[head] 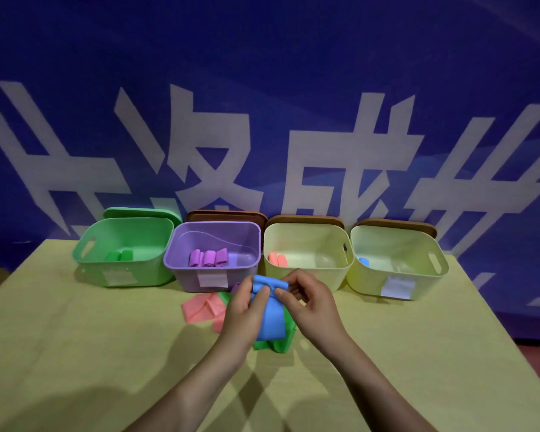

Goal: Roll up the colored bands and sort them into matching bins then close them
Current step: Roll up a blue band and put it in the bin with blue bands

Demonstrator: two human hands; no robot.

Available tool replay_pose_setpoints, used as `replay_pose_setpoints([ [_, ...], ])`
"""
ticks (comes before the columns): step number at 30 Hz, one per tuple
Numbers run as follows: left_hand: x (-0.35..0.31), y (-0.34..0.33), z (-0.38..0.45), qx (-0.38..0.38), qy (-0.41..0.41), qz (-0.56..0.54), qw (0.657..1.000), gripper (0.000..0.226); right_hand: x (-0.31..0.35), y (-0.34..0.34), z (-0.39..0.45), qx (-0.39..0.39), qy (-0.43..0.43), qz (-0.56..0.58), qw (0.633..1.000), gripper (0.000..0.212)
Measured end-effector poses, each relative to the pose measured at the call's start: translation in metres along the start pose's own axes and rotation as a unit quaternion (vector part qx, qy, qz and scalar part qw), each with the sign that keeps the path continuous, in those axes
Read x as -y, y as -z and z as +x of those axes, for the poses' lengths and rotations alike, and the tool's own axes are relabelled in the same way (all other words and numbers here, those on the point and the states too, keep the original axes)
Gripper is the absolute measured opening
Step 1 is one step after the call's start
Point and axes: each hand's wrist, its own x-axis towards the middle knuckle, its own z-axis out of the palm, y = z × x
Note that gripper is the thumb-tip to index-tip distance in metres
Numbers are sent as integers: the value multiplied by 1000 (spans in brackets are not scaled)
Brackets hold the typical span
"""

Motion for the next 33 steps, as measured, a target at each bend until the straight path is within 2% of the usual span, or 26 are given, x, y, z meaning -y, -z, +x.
replay_pose_setpoints([
  [1, 0, 2, -1, 2, 12, -22, 1000, 8, 0, -2, -1, -7, 6, -2, 1000, 11],
  [5, -1, 10, -4, -17, 78, -127, 989, 21, 3, -6, -1, -22, 17, 20, 999, 7],
  [8, -2, 8, -3, -12, 96, -137, 986, 23, 5, -4, 0, -27, 40, 17, 999, 10],
  [12, -5, 5, -1, -44, 72, -106, 991, 13, 5, 1, 3, -31, 120, -50, 991, 16],
  [15, -11, 3, -3, -56, 53, -84, 993, 24, 4, 4, 5, -23, 188, -107, 976, 21],
  [19, -15, 4, -5, -35, 31, -96, 994, 40, 4, 5, 3, -17, 228, -155, 961, 32],
  [22, -15, 8, -6, -33, 43, -108, 993, 32, 7, 9, -2, 19, 172, -68, 982, 39],
  [24, -14, 12, -6, -24, 42, -117, 992, 22, 10, 9, -6, 30, 79, 15, 996, 35],
  [27, -17, 14, -10, 23, 33, -116, 992, 17, 17, 9, -6, 31, -53, 102, 993, 27],
  [29, -18, 14, -12, 37, 15, -94, 995, 17, 22, 8, -6, 41, -69, 116, 990, 20],
  [33, -11, 12, -12, 11, -26, -4, 1000, 13, 23, 2, -11, 31, -97, 148, 984, 17],
])
